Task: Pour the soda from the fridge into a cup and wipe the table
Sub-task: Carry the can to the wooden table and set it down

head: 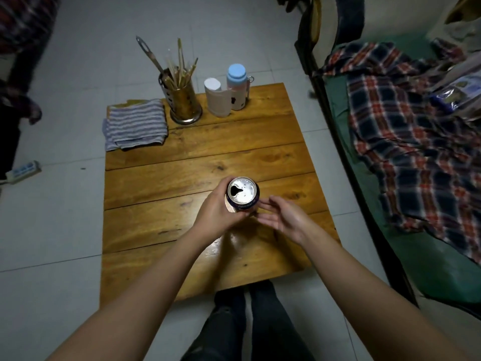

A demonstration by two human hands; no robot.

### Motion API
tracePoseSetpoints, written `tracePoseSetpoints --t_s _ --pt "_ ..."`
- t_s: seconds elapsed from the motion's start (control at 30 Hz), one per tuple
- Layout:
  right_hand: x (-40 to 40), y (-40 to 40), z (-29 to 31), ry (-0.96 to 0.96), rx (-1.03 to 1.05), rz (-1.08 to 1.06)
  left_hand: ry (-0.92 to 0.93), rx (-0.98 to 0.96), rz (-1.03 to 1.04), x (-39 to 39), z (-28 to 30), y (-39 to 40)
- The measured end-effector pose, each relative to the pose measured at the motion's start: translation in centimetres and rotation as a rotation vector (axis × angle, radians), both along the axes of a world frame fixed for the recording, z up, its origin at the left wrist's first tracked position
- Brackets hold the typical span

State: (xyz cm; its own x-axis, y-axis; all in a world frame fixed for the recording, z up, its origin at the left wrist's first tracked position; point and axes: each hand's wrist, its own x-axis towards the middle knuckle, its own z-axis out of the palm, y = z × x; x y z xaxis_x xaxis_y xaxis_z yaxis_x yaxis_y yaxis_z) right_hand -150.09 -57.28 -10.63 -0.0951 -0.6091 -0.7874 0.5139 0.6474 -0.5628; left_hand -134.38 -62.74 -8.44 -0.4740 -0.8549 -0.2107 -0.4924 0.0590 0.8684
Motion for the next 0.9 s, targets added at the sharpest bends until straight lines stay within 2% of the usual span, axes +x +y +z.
tracePoseSetpoints --t_s 0.17,0.5,0.9 --pt "-1.6 -2.7 -2.7 0.035 0.022 0.108 -0.026 0.020 0.039 -1.6 -3.3 -1.5" --pt "-3.1 -5.3 -8.9 0.096 0.023 0.121 -0.042 0.038 0.081 -4.8 -10.1 -3.8" --pt "-4.5 -5.7 -11.4 0.117 -0.017 0.120 -0.090 0.030 0.115 -6.5 -12.4 -4.2"
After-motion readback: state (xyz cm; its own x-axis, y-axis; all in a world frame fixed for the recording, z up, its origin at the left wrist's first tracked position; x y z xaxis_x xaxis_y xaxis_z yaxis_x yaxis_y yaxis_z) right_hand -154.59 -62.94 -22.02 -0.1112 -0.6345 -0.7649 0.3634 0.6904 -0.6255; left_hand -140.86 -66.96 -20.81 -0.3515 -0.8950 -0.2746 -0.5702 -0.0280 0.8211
